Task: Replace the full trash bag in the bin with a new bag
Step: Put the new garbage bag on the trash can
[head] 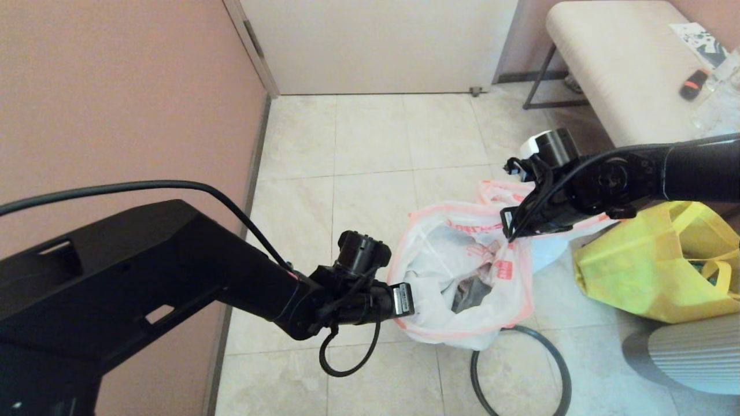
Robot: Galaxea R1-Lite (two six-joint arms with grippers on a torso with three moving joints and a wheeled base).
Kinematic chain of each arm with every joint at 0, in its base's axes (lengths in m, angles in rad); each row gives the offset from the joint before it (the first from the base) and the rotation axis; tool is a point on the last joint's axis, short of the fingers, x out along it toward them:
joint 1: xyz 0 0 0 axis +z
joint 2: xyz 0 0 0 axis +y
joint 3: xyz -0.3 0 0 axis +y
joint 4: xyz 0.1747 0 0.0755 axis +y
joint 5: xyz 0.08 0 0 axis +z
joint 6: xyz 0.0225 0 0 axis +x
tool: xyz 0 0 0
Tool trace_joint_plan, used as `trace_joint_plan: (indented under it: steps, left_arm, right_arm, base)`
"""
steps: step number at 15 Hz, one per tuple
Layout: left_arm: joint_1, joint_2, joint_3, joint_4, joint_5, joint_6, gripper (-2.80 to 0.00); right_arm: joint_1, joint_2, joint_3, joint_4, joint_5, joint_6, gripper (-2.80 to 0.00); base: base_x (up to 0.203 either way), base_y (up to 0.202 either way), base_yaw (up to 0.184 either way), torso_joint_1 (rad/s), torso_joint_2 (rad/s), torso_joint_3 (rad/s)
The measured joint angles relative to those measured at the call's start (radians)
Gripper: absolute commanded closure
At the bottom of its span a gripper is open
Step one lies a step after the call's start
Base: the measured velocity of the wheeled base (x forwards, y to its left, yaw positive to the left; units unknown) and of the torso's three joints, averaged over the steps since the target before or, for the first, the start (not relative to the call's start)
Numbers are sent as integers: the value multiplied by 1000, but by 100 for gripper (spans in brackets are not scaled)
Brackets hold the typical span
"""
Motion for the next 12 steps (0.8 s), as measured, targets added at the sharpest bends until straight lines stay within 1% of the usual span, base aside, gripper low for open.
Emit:
trace_joint_plan:
  steps: [2, 3, 4, 5, 7, 9, 10, 11, 12]
  left_arm:
    - [2, 0, -2, -1, -1, -9, 0]
    - [3, 0, -7, 0, -1, -16, 0]
    - [6, 1, -13, 2, -1, -23, 0]
    - [12, 1, -18, 2, -2, -28, 0]
    - [20, 1, -25, 3, -4, -31, 0]
    - [26, 1, -28, 3, -13, -33, 0]
    - [28, 1, -28, 3, -13, -33, 0]
    - [29, 1, -28, 3, -14, -33, 0]
    - [29, 1, -28, 3, -14, -33, 0]
  right_arm:
    - [7, -32, 11, 106, -34, 63, -280]
    - [9, -47, 16, 169, -46, 114, -280]
    - [14, -65, 25, 222, -42, 169, -280]
    - [17, -84, 42, 258, -33, 216, -280]
    - [21, -120, 93, 271, -24, 289, -280]
    - [37, -166, 174, 268, -9, 310, -280]
    - [48, -196, 212, 262, 16, 315, -280]
    - [55, -229, 238, 247, 56, 316, -280]
    - [58, -261, 259, 222, 118, 314, -280]
  base:
    - [0, 0, 0, 0, 0, 0]
    - [0, 0, 0, 0, 0, 0]
    - [0, 0, 0, 0, 0, 0]
    - [0, 0, 0, 0, 0, 0]
    - [0, 0, 0, 0, 0, 0]
    - [0, 0, 0, 0, 0, 0]
    - [0, 0, 0, 0, 0, 0]
    - [0, 0, 0, 0, 0, 0]
    - [0, 0, 0, 0, 0, 0]
